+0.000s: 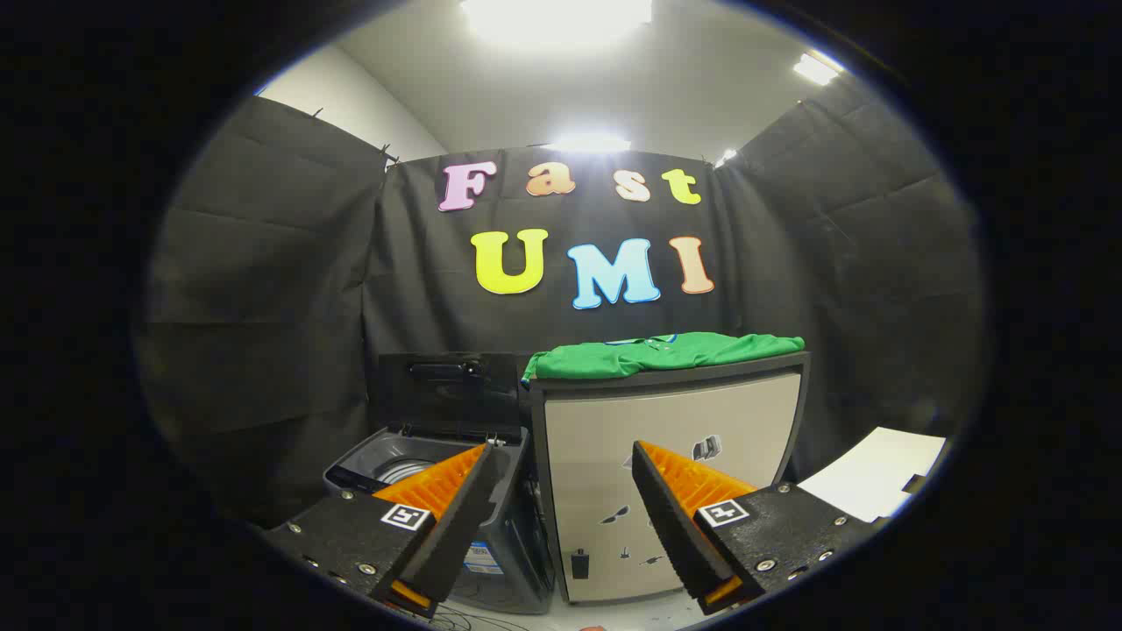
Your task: Put the clothes into the washing machine and then close the washing machine lid.
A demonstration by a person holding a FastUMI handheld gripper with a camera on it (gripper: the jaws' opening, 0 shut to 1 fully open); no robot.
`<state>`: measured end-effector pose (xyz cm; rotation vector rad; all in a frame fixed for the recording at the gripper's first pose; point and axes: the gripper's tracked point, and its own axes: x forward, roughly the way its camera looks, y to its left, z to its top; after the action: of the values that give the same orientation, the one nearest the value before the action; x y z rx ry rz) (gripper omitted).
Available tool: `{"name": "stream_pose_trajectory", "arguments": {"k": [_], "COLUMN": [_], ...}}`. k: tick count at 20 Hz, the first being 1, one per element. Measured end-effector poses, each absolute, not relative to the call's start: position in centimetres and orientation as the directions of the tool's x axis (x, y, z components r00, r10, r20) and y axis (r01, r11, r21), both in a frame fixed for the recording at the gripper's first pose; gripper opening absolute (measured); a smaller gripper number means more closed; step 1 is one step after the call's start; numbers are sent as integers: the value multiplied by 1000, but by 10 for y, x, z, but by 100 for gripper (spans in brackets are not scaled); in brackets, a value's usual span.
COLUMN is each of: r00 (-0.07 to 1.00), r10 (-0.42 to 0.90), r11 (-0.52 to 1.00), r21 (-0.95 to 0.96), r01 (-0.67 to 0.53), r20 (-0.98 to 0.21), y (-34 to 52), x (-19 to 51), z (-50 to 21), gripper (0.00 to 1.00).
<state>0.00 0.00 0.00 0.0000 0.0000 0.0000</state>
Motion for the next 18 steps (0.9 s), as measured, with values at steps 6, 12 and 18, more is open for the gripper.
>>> {"name": "stream_pose_trajectory", "arguments": {"k": [6,12,18], "r00": [1000,1000,999], "r10": [-7,-16,-36], "r11": [1000,1000,999], "r21": [-21,-20,-39], "r01": [7,17,36], "r20": [7,18,22], "y": [4,10,2], "x": [-2,-1,-4], "z": [2,7,9], "gripper": [95,95,95]}}
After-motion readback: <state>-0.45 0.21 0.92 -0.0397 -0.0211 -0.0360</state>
